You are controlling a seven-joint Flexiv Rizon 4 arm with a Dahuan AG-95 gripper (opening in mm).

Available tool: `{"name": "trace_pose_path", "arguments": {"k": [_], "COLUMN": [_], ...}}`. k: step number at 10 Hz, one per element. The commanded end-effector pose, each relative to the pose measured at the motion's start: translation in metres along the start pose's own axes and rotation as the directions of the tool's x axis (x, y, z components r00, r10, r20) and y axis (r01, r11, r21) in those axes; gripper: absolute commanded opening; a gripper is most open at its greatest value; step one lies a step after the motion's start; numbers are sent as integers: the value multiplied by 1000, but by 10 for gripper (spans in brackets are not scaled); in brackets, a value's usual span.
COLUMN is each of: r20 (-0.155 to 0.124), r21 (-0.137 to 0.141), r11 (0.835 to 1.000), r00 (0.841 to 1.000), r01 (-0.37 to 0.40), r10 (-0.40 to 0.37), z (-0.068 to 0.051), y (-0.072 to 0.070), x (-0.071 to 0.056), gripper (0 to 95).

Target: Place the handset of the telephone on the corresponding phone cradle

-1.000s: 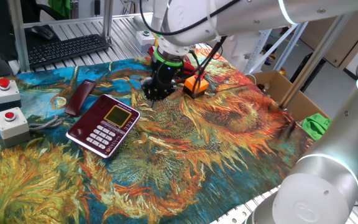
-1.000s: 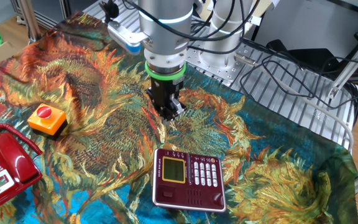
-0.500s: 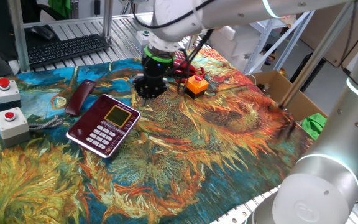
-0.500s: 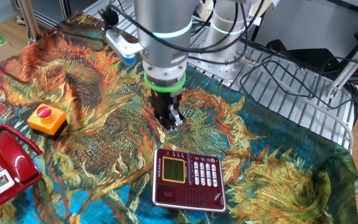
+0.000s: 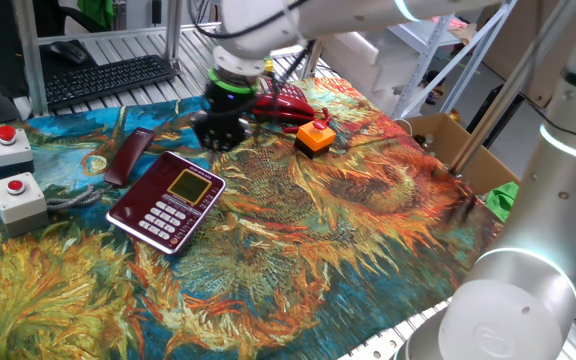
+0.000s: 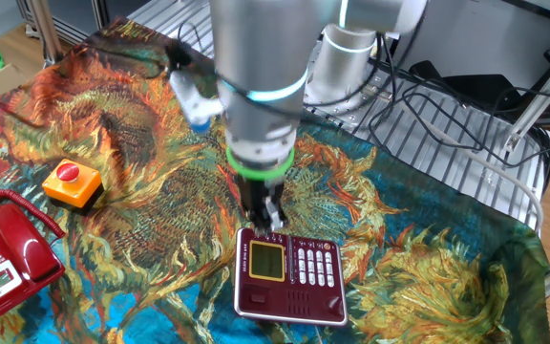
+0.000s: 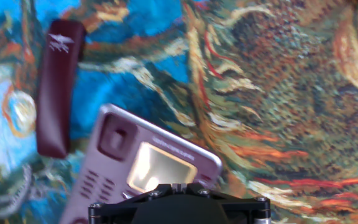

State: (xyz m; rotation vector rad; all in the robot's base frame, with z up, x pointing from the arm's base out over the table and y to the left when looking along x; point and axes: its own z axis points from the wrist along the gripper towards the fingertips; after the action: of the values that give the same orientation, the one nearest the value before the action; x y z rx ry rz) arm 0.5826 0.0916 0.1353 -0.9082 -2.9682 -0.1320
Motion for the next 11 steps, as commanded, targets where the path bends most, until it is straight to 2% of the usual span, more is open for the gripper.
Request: {"name": "trace_pose_path", "arguments": {"k": [1,3,4,9,11], "r20": [-2,15,4,9,-2], "r21": [27,71,61,70,72], "r11": [999,996,997,996,997], "r00": [999,999,999,998,999], "r01": [-33,-48,-52,-55,-36], "r10": [34,47,52,55,37], "z": [1,5,3,2,2], "y": [16,27,27,27,27], "x": [-11,-19,-21,-23,-22], "gripper": [0,0,0,0,0]}}
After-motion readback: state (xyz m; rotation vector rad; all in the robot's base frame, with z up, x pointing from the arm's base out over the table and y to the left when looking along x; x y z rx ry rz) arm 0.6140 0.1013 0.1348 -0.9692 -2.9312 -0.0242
